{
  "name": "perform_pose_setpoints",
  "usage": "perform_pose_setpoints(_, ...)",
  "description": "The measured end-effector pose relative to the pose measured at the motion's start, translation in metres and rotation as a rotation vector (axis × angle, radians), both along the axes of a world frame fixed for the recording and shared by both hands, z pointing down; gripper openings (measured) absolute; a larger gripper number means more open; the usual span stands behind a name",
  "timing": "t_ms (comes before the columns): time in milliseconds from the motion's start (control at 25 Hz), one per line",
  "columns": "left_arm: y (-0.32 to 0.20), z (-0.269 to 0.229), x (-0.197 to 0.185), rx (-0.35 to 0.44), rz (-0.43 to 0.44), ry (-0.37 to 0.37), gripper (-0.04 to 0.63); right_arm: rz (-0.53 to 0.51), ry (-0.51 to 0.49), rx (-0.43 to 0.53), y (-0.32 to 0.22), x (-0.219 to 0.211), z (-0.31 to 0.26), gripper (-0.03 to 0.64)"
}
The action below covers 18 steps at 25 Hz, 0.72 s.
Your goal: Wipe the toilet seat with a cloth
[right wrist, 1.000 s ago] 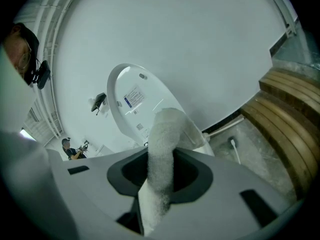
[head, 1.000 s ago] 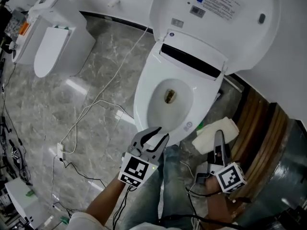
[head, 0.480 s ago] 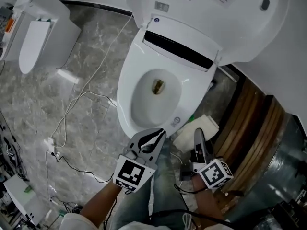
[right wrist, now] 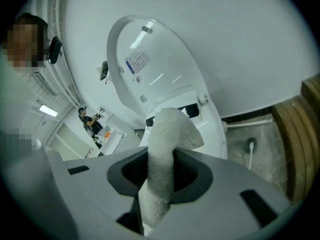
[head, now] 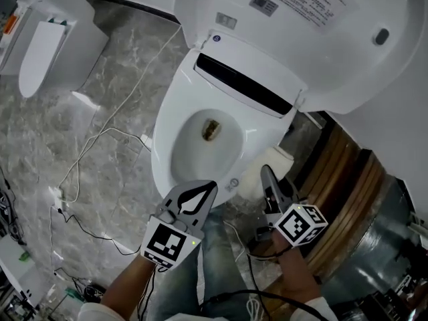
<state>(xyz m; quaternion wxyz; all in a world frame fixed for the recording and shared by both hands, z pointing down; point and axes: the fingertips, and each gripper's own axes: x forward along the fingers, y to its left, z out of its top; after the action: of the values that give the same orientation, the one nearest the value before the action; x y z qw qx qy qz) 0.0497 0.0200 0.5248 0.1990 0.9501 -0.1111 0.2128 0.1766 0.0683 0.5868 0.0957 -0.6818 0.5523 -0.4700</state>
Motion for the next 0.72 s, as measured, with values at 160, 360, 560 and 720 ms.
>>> perform_pose_setpoints(160,-0.01,0.006,0.007,-0.006,-0.024,-0.012,0.011,-0.249,0.124,-0.054,-0.033,0.016,0.012,0.1)
perform_pose_setpoints(360,-0.028,0.009,0.022,0.004,-0.045,-0.003,0.011,-0.589,0.241,-0.14,-0.067,0.03,0.031,0.1)
perform_pose_setpoints(560,-0.047,0.011,0.041,0.034,-0.047,-0.004,0.011,-0.804,0.358,-0.192,-0.091,0.041,0.046,0.1)
perform_pose_setpoints(720,-0.052,0.012,0.054,0.039,-0.046,0.001,0.011,-0.938,0.453,-0.235,-0.094,0.042,0.058,0.1)
